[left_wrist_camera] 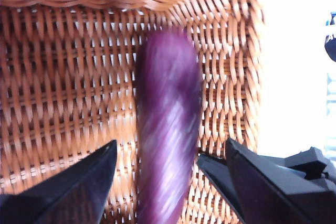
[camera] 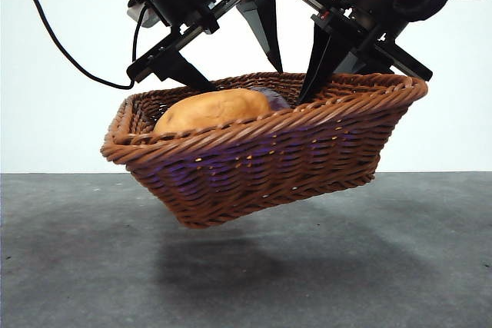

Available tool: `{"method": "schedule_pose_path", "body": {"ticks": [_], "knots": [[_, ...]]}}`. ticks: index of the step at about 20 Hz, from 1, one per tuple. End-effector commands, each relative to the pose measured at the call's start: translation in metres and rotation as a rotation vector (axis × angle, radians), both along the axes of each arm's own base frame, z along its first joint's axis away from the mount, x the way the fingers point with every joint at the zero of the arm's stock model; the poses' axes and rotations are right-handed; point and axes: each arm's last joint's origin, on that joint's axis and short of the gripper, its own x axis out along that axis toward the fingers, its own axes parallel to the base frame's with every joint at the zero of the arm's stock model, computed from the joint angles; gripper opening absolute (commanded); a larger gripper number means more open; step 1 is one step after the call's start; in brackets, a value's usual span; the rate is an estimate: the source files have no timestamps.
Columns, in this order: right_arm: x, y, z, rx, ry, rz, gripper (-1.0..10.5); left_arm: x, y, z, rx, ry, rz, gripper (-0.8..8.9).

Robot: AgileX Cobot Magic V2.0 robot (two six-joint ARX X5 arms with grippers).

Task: Help me put the vegetables on the table into the basket

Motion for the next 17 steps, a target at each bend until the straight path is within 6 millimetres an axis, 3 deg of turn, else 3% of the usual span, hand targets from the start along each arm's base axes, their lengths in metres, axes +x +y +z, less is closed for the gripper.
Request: {"method": "schedule_pose_path", "body": {"ticks": [1,3,6,10,14,16,17], "knots": [[-0.001,0.000,-0.001,0.012,-0.002,0.007,-0.1,0.001,-0.001,-0.002,0.019,-0.027,-0.053,3.50],[-0.001,0.000,-0.001,0.009,0.001,0.008,-0.1,0.001,0.000,0.001,0.019,-0.044,-0.108,3.50],[-0.001,0.000,-0.001,0.004,-0.003,0.012,-0.1,-0.003,0.015,0.020,0.050,-0.137,-0.164,3.50],[0.002,-0.004,-0.001,0.002,-0.007,0.002,-0.1,-0.026,0.066,0.051,0.210,-0.228,-0.251,3.46],[0.006,-0.011,-0.001,0.009,-0.005,-0.010,-0.1,-0.071,0.115,0.078,0.377,-0.300,-0.379,3.28],[0.006,-0.012,-0.001,0.017,0.000,-0.008,-0.1,-0.094,0.130,0.088,0.463,-0.342,-0.401,0.17],[0.006,-0.012,0.000,0.016,0.002,-0.008,-0.1,-0.105,0.137,0.092,0.503,-0.361,-0.412,-0.07]]}}
